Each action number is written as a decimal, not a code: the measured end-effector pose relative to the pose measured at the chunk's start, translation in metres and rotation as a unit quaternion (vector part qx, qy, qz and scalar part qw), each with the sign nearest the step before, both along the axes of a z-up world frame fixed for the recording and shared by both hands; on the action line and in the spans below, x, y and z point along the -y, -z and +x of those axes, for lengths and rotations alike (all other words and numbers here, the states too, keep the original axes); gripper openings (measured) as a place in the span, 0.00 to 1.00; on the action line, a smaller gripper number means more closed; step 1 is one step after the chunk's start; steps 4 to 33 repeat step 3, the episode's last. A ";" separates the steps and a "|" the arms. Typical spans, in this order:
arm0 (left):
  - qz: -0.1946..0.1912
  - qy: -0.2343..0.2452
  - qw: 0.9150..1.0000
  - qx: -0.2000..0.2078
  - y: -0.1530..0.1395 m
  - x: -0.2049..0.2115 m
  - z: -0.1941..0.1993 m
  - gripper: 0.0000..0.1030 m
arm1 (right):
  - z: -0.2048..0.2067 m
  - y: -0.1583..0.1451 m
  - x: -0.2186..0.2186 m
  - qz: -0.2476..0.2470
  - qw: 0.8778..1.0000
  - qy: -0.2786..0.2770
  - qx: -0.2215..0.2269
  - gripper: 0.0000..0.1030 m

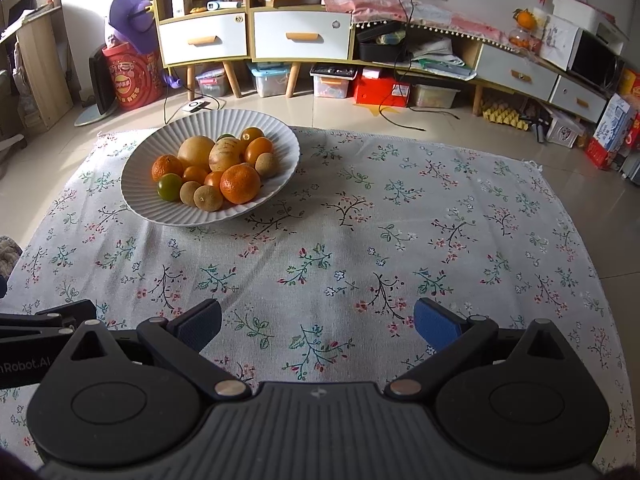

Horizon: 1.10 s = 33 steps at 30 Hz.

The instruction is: Organize fruits

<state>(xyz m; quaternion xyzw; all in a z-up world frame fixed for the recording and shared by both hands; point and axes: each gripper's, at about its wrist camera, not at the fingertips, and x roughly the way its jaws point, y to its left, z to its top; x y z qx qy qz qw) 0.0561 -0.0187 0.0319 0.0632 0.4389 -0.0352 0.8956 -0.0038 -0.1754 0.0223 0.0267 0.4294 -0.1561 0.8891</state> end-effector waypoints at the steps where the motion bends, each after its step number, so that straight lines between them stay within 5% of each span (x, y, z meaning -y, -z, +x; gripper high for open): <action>1: -0.001 0.001 1.000 -0.001 0.000 0.000 0.000 0.91 | 0.000 0.000 0.000 -0.001 1.000 0.000 0.000 1.00; 33: -0.002 0.003 1.000 -0.003 0.002 0.000 0.001 0.91 | 0.000 0.000 0.000 -0.002 1.000 -0.001 0.001 1.00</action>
